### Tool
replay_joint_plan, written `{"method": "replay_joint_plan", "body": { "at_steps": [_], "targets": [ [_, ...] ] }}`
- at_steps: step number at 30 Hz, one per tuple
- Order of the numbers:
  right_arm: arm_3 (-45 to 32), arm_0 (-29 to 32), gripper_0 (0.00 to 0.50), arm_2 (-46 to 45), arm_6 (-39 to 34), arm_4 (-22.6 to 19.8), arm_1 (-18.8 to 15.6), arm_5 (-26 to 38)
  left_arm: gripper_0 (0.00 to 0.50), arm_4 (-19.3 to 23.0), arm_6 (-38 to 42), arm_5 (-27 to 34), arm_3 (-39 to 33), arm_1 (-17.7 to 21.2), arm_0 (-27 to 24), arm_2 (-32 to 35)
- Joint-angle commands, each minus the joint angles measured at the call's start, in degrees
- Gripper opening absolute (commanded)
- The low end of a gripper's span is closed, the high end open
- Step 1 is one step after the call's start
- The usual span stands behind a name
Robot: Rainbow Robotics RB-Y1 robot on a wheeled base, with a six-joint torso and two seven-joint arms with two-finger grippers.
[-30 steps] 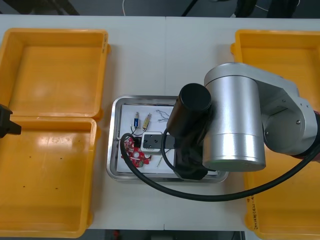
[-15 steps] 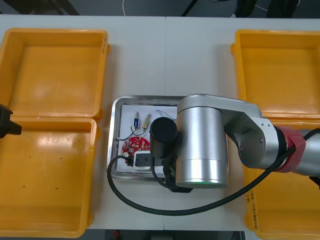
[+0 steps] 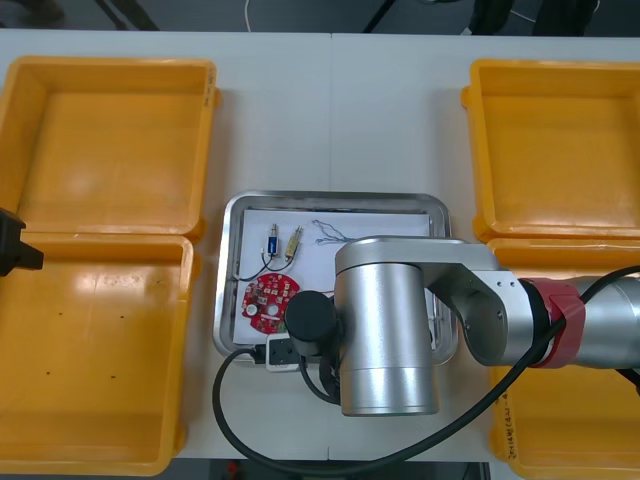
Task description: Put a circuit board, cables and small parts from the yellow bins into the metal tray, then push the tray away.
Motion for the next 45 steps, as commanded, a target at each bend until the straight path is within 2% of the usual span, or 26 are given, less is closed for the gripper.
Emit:
{"method": "replay_joint_plan", "body": {
  "at_steps": [1, 14, 24, 31, 45],
  "targets": [
    [1.0, -1.0, 0.5, 1.0, -0.1, 0.0, 2.4, -0.7, 0.5, 0.5, -3.0, -0.3, -1.5, 2.5, 1.2, 1.7],
    [7.1, -0.7, 0.5, 1.0, -0.3, -0.1, 6.5, -1.0, 0.5, 0.5, -3.0, -0.3, -1.5, 2.5, 1.2, 1.7],
    [7.7, 1.9, 0.5, 1.0, -0.3, 2.2, 6.8, -2.0, 0.5, 0.5, -3.0, -0.3, -1.5, 2.5, 1.2, 1.7],
    [7.7, 4.4, 0.5, 1.0, 0.0, 5.7, 7.2, -2.7, 0.5, 0.5, -3.0, -0.3, -1.5, 2.5, 1.2, 1.7],
    [10.8, 4.6, 0.5, 1.1, -0.3, 7.0, 9.4, -3.2, 0.5, 0.5, -3.0, -0.3, -1.5, 2.5, 1.2, 1.7]
  ]
}}
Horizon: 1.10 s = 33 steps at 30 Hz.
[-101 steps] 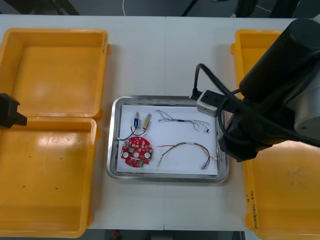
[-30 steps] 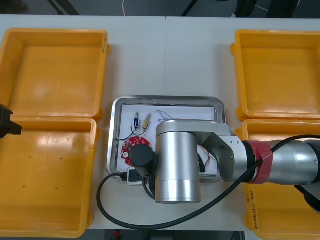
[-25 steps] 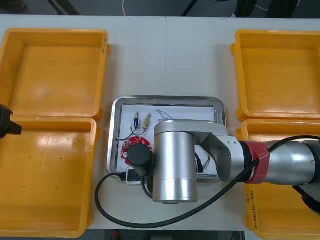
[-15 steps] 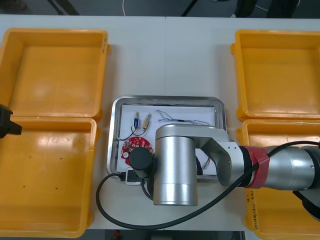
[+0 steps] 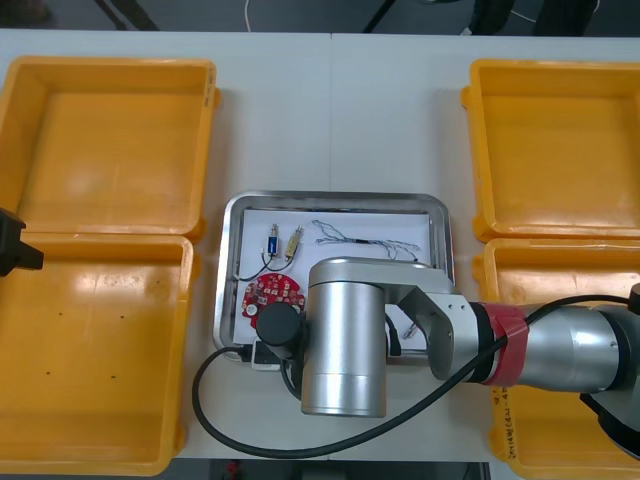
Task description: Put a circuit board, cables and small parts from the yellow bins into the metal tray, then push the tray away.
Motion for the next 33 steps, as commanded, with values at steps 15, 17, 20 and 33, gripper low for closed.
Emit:
{"method": "replay_joint_plan", "body": {
  "at_steps": [15, 17, 20, 33],
  "targets": [
    [-1.8, 0.5, 0.5, 0.5, 0.5, 1.4, 0.8, -0.6, 0.5, 0.5, -3.0, -0.3, -1.5, 2.5, 1.2, 1.7],
    [-1.8, 0.5, 0.5, 0.5, 0.5, 1.4, 0.7, -0.6, 0.5, 0.5, -3.0, -0.3, -1.5, 2.5, 1.2, 1.7],
    [-1.8, 0.5, 0.452, 0.5, 0.7, 1.7, 0.5, -0.7, 0.5, 0.5, -3.0, -0.3, -1.5, 2.5, 1.2, 1.7],
    [-3.6, 0.5, 0.021, 0.5, 1.3, 2.8, -0.4, -0.7, 0.5, 0.5, -3.0, -0.3, -1.5, 2.5, 1.2, 1.7]
  ]
}}
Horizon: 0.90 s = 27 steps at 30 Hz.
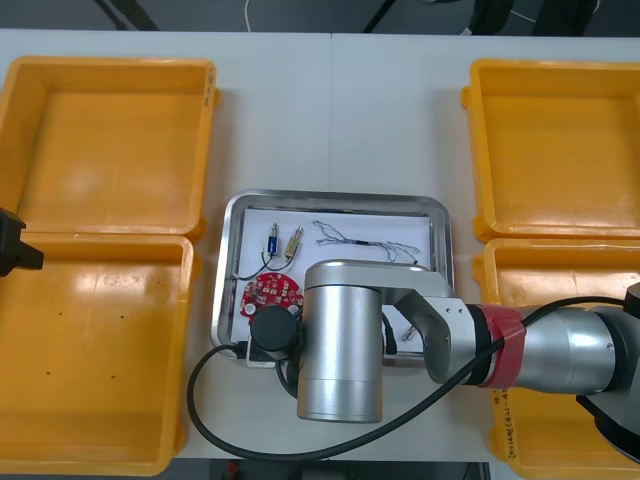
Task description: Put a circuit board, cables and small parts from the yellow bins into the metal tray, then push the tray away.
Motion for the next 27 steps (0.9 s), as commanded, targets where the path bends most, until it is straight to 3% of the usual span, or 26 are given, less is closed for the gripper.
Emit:
{"method": "replay_joint_plan", "body": {
  "at_steps": [1, 27],
  "targets": [
    [-3.0, 0.4, 0.019, 0.5, 1.3, 0.8, -0.8, -0.6, 0.5, 0.5, -3.0, -0.3, -1.5, 2.5, 1.2, 1.7],
    [-3.8, -5.5, 0.01, 0.5, 2.3, 4.4, -4.2, -2.4, 0.5, 0.5, -3.0, -0.3, -1.5, 2.5, 1.2, 1.7]
  ]
}}
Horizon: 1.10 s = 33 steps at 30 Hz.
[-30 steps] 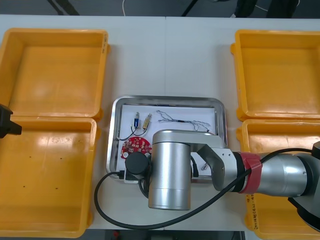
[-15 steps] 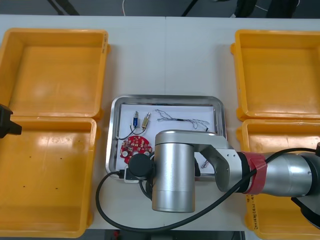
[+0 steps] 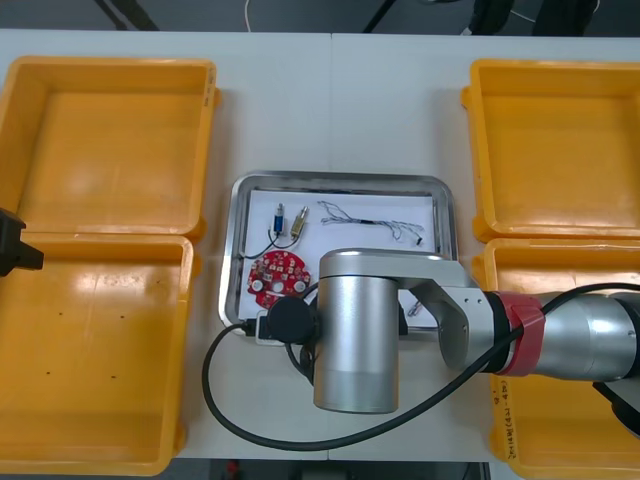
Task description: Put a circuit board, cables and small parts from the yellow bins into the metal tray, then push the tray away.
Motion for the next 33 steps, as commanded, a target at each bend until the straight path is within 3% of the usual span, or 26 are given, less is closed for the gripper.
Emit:
{"method": "replay_joint_plan", "body": {
  "at_steps": [1, 15, 33],
  "targets": [
    [-2.0, -3.8, 0.009, 0.5, 2.3, 0.9, -1.3, -0.8, 0.5, 0.5, -3.0, -0.3, -1.5, 2.5, 1.2, 1.7],
    [-1.5, -8.1, 0.011, 0.5, 2.5, 3.2, -3.4, -2.2, 0.5, 0.5, -3.0, -0.3, -1.5, 2.5, 1.2, 1.7],
    [6.6, -14.9, 0.01, 0.5, 2.8, 3.1, -3.3, -5.4, 0.5, 0.5, -3.0, -0.3, -1.5, 2.5, 1.2, 1.7]
  ]
}}
